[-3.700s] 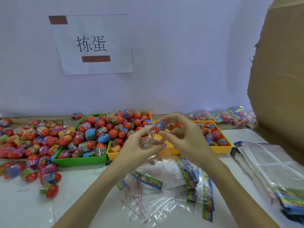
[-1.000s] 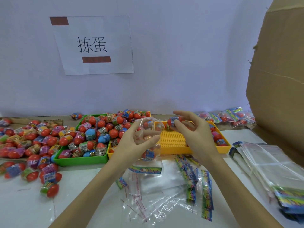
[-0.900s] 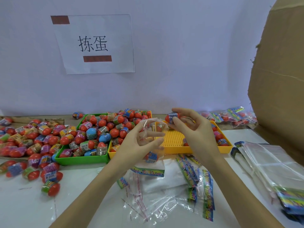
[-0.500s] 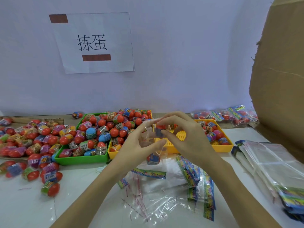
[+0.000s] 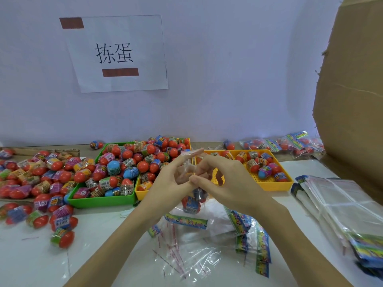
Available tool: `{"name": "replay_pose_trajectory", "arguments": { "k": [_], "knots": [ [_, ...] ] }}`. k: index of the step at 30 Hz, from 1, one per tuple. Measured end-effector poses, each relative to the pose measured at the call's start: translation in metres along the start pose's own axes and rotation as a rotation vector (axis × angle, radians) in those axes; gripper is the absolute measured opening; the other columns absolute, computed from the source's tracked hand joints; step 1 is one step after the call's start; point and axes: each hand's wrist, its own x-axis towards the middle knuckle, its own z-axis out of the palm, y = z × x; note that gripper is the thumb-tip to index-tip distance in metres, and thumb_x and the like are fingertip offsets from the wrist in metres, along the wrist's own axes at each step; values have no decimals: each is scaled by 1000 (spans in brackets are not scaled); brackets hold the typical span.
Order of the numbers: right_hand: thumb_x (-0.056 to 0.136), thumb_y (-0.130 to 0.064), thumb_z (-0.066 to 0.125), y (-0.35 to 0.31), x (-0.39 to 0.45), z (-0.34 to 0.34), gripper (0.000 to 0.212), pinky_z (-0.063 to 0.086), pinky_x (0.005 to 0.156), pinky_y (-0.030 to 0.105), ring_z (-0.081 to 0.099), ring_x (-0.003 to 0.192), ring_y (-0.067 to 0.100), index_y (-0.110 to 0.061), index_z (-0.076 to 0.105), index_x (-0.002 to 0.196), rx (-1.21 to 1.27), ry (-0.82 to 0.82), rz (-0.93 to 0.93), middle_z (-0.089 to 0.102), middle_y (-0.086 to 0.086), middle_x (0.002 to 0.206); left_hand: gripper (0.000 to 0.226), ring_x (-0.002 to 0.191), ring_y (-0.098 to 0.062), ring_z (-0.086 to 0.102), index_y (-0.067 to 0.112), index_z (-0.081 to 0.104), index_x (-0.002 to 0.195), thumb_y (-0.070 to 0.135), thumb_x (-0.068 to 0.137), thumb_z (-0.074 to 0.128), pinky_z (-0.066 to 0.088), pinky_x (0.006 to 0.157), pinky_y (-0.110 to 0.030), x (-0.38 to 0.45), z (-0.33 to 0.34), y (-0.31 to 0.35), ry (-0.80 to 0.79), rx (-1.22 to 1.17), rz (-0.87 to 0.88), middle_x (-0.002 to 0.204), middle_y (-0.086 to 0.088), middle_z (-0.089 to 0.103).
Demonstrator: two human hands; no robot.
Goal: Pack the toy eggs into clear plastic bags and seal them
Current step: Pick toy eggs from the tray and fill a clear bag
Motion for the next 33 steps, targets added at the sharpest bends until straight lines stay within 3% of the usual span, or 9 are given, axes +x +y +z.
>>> {"name": "replay_pose_trajectory", "arguments": {
  "k": [4, 10, 15, 17, 20, 23, 25, 33],
  "knots": [
    [102, -29, 69, -1, -1, 1, 10, 40, 59, 10, 60, 66, 4, -20, 65, 98, 37, -15, -15, 67, -14, 77, 60, 113, -18, 76, 40, 53, 150, 8, 102, 69, 61, 91, -25, 0, 0, 0, -23, -13, 22, 112, -5, 80],
    [105, -21, 63, -1, -1, -2, 7, 43, 64, 12, 67, 72, 9, -18, 67, 100, 140, -24, 34, 73, -10, 78, 54, 114, -17, 76, 31, 54, 148, 22, 98, 73, 60, 93, -25, 1, 1, 3, -25, -36, 7, 116, -1, 81],
    [104, -18, 64, 1, 0, -6, 11, 52, 67, 36, 67, 74, 15, -21, 69, 95, 138, 38, 90, 73, -11, 80, 51, 109, -28, 77, 35, 56, 142, 38, 96, 77, 65, 92, -42, 2, -2, 0, -26, -18, -87, 120, 2, 79],
    [104, -17, 63, 4, 0, -7, 12, 52, 68, 40, 66, 73, 16, -20, 69, 95, 113, 101, 101, 72, -11, 79, 59, 112, -25, 76, 38, 52, 146, 42, 94, 79, 63, 96, -39, 3, -5, -1, -46, -38, -116, 125, 3, 77],
    [107, -20, 59, 9, 0, -9, 10, 52, 66, 33, 67, 71, 13, -20, 65, 99, 51, 175, 104, 72, -13, 79, 76, 112, -16, 76, 44, 45, 149, 45, 86, 87, 62, 95, -34, 5, -7, -2, -78, -27, -157, 129, 11, 75],
    [110, -23, 51, 14, 1, -11, 13, 42, 57, 18, 61, 58, 9, -21, 57, 99, 7, 223, 119, 71, -9, 78, 98, 98, -16, 78, 42, 42, 152, 37, 73, 99, 62, 89, -27, 4, -3, -6, -95, 80, -155, 123, 13, 75],
    [112, -23, 47, 16, 2, -12, 14, 39, 55, 13, 58, 55, 5, -20, 53, 100, 0, 224, 136, 71, -6, 79, 99, 92, -15, 78, 41, 44, 150, 35, 70, 101, 60, 86, -22, 3, -1, -8, -80, 159, -145, 116, 14, 75],
    [109, -41, 31, 13, 2, -7, 25, 40, 60, 20, 59, 66, 6, -23, 46, 103, -82, 156, 143, 67, -9, 80, 87, 86, -4, 71, 46, 51, 143, 26, 73, 99, 57, 84, -22, 2, 4, -12, -31, 202, -111, 109, 6, 71]
  ]
}}
